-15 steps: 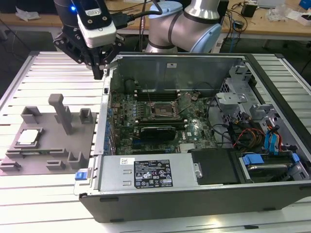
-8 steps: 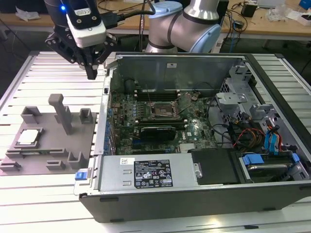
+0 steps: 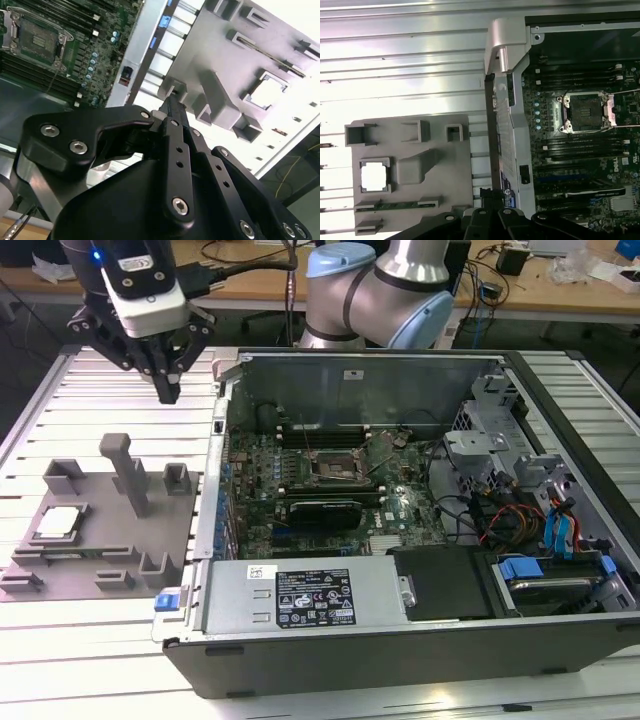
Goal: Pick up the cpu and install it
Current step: 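Reach for the cpu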
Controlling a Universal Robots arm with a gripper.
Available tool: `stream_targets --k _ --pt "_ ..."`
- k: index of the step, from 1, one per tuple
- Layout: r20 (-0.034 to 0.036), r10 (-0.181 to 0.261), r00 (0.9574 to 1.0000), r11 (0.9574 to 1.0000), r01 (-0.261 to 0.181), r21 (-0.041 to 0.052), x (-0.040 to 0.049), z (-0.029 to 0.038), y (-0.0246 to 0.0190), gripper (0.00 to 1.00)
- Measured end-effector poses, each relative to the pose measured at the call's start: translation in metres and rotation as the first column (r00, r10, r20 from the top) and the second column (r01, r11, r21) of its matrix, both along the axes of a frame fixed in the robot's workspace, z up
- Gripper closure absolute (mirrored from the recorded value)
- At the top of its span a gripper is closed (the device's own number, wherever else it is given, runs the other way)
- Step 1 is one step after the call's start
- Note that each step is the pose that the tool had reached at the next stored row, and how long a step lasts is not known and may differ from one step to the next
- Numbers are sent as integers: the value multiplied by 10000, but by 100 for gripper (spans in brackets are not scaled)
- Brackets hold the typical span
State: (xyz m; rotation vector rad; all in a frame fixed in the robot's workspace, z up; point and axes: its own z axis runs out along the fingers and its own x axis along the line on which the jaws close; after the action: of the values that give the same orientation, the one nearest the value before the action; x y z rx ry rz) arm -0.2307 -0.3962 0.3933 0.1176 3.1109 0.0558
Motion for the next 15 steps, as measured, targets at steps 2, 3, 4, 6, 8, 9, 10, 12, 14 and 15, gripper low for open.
stream_targets --k 2,3,4,6,8,9,10,12,14,15 --pt "4 0 10000 10000 0 1 -42 0 0 89" --pt "5 1 10000 10000 -1 1 -71 0 1 89" --pt "8 1 10000 10000 -1 1 -98 0 1 89" --pt "13 1 10000 10000 -1 1 -161 0 1 89" --pt "18 0 10000 10000 0 1 -208 0 2 89" --pt "20 0 10000 10000 0 1 -229 -1 2 89" --pt "21 0 10000 10000 0 1 -255 0 3 89" --pt "25 1 10000 10000 -1 1 -300 0 4 89" --pt "29 1 10000 10000 -1 1 -348 -1 5 89" --pt "31 0 10000 10000 0 1 -371 0 6 89"
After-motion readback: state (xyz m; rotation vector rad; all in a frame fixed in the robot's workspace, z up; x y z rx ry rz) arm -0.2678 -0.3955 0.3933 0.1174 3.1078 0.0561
